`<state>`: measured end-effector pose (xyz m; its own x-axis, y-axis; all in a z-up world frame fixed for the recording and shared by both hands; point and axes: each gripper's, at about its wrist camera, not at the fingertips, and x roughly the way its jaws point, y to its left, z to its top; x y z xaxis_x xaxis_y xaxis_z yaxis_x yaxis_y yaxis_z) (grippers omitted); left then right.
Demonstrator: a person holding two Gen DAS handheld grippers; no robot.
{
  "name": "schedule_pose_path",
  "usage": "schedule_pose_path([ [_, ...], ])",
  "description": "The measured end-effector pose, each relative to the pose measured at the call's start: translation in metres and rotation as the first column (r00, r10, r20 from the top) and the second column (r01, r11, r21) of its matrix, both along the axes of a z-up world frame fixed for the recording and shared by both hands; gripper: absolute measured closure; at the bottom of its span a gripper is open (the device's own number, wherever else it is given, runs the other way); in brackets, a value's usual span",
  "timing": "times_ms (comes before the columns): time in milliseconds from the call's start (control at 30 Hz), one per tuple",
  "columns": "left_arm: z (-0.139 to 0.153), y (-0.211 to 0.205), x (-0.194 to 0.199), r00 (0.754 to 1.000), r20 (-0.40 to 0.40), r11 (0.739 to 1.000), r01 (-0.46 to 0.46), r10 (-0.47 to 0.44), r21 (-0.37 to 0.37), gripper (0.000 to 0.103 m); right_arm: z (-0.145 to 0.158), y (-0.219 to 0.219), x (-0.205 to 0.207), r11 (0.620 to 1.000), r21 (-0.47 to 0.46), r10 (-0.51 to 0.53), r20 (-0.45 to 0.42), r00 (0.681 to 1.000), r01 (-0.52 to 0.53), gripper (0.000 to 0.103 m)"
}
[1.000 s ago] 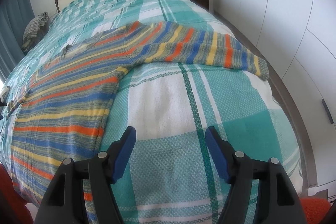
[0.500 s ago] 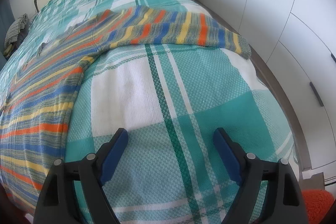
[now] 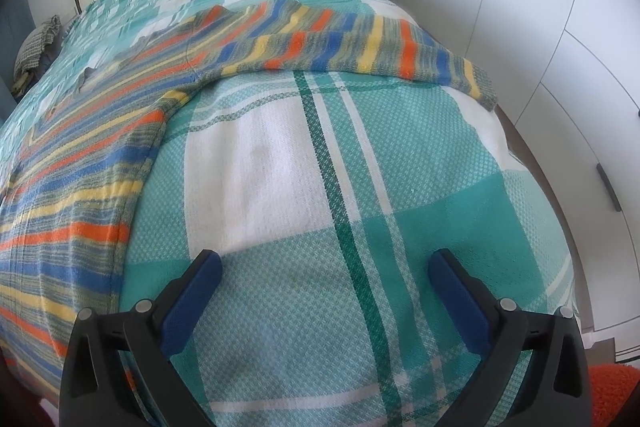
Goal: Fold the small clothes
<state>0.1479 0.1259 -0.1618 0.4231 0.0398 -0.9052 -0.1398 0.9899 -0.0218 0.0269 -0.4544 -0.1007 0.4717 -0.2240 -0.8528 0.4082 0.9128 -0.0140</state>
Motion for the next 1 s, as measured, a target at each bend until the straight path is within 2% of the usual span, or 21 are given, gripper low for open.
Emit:
schedule_pose_path([
  [333, 0.0009, -0.0028, -0.0065, 0.999, 0.039, 1.000, -0.009, 0.008, 0.022, 0.000, -0.0014, 0.0038, 0.0010, 1.000, -0.022, 0.006, -0.010, 1.000, -0.006, 0.000],
  [633, 0.0020, -0.0079, -0.0077, 0.999, 0.041, 0.998, 0.014, -0.016, 0.058, 0.000, -0.0018, 0.0046, 0.0018, 1.000, -0.026, 0.006, -0.011, 1.000, -0.006, 0.000],
  [1000, 0.0013, -0.0091, -0.0077, 0.999, 0.034, 0.998, 0.023, -0.026, 0.066, 0.000, -0.0024, 0.0044, 0.0027, 0.999, -0.031, 0.004, -0.011, 1.000, -0.004, 0.000],
])
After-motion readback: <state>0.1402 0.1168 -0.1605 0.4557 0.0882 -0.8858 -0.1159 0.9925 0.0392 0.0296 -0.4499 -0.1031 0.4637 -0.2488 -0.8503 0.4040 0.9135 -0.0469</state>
